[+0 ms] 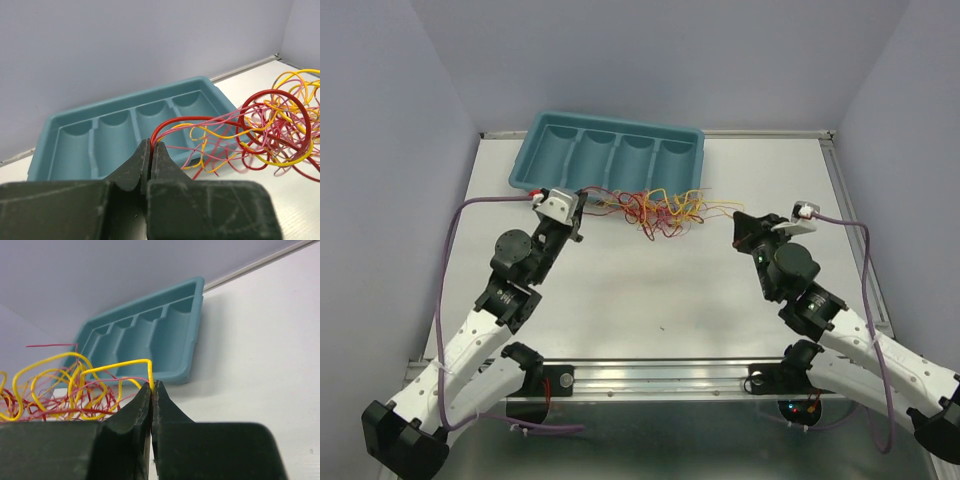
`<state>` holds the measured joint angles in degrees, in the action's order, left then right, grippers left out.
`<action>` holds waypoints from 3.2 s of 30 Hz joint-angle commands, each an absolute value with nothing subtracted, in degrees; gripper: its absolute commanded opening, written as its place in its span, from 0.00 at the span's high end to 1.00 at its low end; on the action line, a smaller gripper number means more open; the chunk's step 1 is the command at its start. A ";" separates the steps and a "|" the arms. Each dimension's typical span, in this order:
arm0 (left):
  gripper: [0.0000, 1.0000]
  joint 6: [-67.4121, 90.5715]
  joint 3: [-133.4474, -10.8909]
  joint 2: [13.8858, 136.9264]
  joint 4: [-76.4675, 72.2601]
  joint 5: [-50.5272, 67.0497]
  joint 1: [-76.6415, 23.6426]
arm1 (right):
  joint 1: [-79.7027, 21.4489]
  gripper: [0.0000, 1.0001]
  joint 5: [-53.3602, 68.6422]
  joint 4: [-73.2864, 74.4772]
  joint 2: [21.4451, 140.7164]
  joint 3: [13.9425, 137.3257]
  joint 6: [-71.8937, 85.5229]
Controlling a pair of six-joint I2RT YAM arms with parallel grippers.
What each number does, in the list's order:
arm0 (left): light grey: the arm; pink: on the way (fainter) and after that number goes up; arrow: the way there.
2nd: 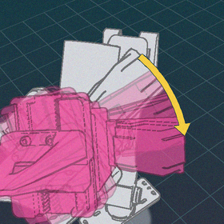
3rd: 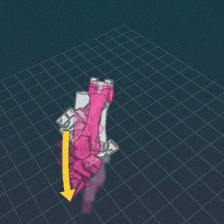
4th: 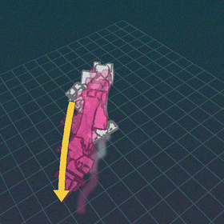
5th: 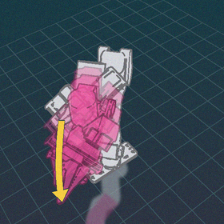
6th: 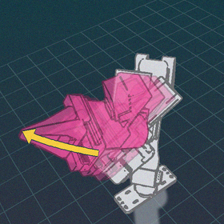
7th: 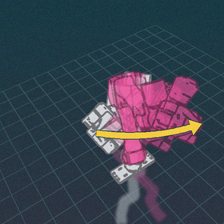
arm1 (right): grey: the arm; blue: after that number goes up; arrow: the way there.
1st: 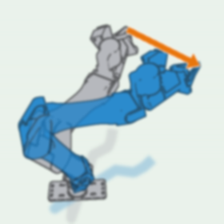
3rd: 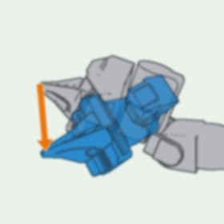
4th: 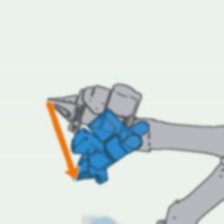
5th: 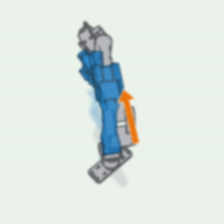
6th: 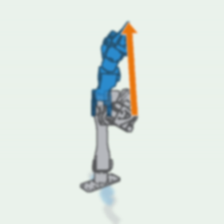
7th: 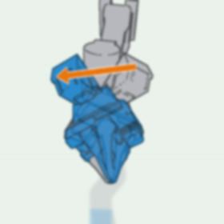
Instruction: Untangle the cables
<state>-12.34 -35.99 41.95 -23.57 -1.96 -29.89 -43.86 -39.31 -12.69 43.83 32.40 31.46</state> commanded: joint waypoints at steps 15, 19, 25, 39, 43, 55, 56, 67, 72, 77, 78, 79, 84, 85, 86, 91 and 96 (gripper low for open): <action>1.00 -15.38 -39.81 41.75 -17.14 35.77 -29.53 | -46.31 0.00 18.54 -28.47 60.19 35.24 14.60; 1.00 -14.68 -40.51 40.61 -16.88 36.47 -29.44 | -51.23 0.00 15.48 -28.56 65.29 36.91 11.52; 1.00 -12.75 -41.92 40.87 -16.96 37.53 -29.53 | -55.45 0.01 14.51 -33.48 75.22 39.45 9.84; 1.00 -8.35 -71.17 46.40 -9.85 8.21 -29.53 | -57.13 0.60 4.05 -37.53 81.82 38.41 13.97; 1.00 -8.52 -79.96 47.46 -9.67 -1.65 -29.53 | -57.13 0.74 4.92 -37.44 82.44 38.76 14.33; 1.00 -18.36 -84.39 45.53 -19.94 -38.66 -29.53 | -56.95 0.99 -34.41 -29.98 74.98 35.95 22.66; 1.00 -18.46 -83.59 44.66 -20.21 -39.11 -29.53 | -56.78 0.99 -38.46 -28.93 73.58 35.51 25.11; 1.00 -17.85 -73.40 35.53 -22.49 -43.95 -29.53 | -42.20 0.99 -67.41 -12.49 32.23 21.90 39.90; 1.00 -12.41 -67.24 33.40 -20.49 -31.08 -29.53 | -41.92 0.93 -62.34 -12.04 29.26 23.80 34.38; 1.00 -11.52 -66.00 36.82 -13.55 -3.21 -29.53 | -42.01 0.23 -40.64 -14.75 37.33 28.21 24.38; 1.00 -11.25 -66.18 37.52 -12.75 3.97 -29.53 | -42.01 0.20 -36.52 -16.68 38.14 28.13 22.69; 1.00 -11.60 -66.27 38.66 -11.61 7.26 -29.53 | -41.92 0.13 -27.69 -20.61 38.67 27.25 21.46; 1.00 -11.51 -66.71 39.90 -9.41 18.44 -29.53 | -42.01 0.09 -4.70 -28.91 45.33 27.07 17.93; 1.00 -11.25 -66.53 39.82 -9.23 19.15 -29.53 | -41.92 0.08 -3.61 -29.00 46.48 27.42 18.19; 1.00 -10.81 -66.19 39.73 -9.23 19.94 -29.53 | -41.92 0.06 -3.17 -29.18 47.89 28.20 18.54; 1.00 -10.81 -64.43 39.81 -9.58 25.04 -29.53 | -42.01 0.00 -2.21 -28.21 54.39 30.67 20.21; 1.00 -9.49 -64.42 41.22 -9.58 28.30 -29.53 | -43.24 0.00 13.78 -34.35 58.35 30.33 17.32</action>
<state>-10.98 -64.14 41.28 -5.91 23.57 -29.76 -42.06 1.65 -26.17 57.34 27.14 19.70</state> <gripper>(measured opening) 0.041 0.998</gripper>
